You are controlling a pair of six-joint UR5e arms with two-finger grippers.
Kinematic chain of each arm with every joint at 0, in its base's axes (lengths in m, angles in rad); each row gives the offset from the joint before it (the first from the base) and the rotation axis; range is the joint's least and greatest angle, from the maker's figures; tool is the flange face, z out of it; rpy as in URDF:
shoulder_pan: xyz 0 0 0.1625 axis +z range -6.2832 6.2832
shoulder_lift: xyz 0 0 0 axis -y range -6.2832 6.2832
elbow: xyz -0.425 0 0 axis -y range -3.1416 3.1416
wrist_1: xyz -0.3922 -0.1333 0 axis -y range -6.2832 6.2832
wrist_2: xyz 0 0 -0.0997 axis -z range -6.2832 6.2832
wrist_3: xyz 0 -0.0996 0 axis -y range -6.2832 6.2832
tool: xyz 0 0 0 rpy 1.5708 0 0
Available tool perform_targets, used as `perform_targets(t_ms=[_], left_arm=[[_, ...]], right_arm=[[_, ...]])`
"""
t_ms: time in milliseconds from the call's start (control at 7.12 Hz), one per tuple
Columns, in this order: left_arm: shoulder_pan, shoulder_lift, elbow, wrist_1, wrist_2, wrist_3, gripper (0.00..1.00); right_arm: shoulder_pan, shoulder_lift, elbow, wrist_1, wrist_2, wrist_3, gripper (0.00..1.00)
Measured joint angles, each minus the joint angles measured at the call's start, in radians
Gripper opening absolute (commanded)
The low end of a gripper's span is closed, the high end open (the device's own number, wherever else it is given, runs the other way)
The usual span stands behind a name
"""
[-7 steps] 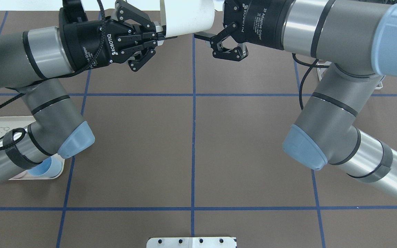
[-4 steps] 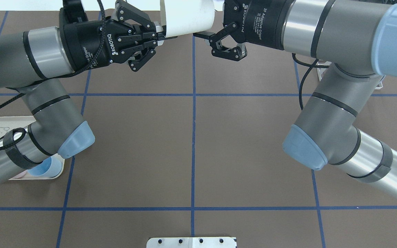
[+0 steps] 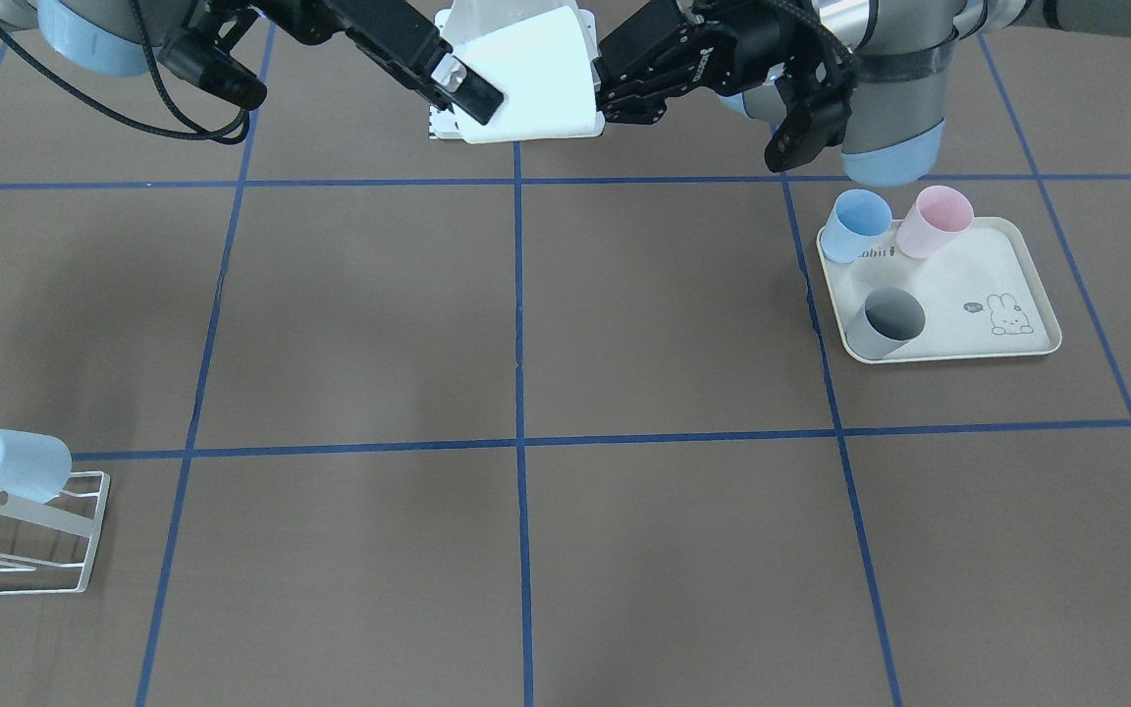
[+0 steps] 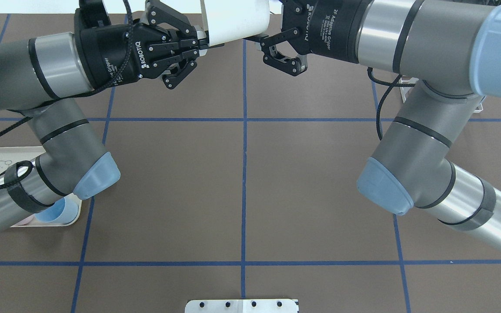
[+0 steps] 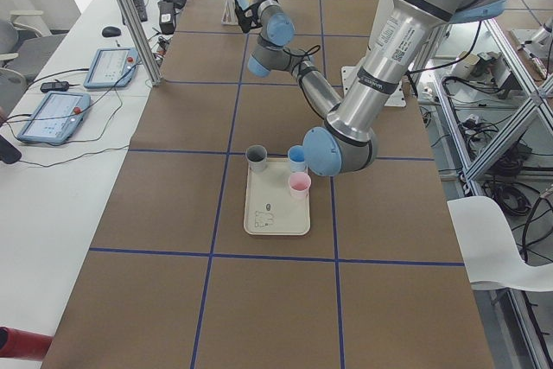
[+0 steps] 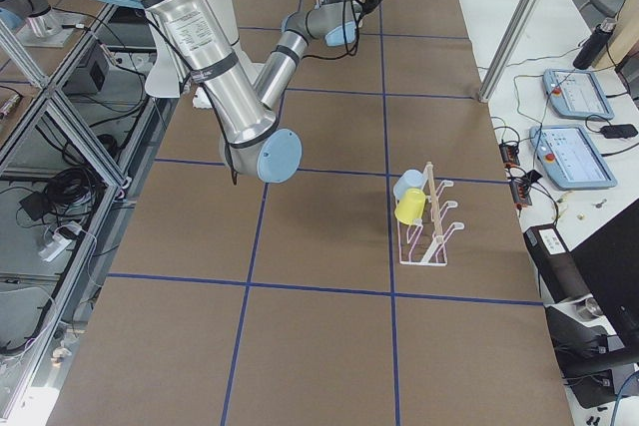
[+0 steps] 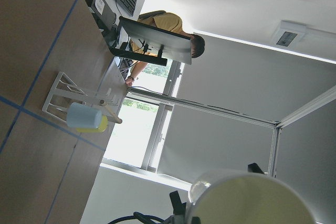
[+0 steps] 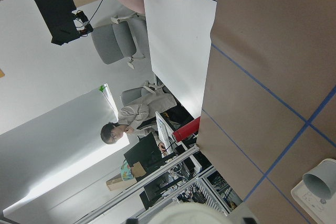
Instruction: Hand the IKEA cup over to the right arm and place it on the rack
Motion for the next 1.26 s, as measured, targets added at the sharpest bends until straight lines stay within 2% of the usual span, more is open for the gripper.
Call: perform_targets(t_ms=[140, 702, 1264], left_arm=[[0.001, 0.0, 0.001, 0.002, -0.001, 0.0, 0.74], [0.0, 0.005, 0.0, 0.002, -0.001, 0.005, 0.73], [-0.002, 0.017, 0.002, 0.003, -0.005, 0.014, 0.73]], right_arm=[[0.0, 0.001, 0.001, 0.002, 0.0, 0.001, 0.0], [0.005, -0.001, 0.001, 0.001, 0.0, -0.003, 0.0], [0.077, -0.079, 0.001, -0.018, 0.018, -0.182, 0.0]])
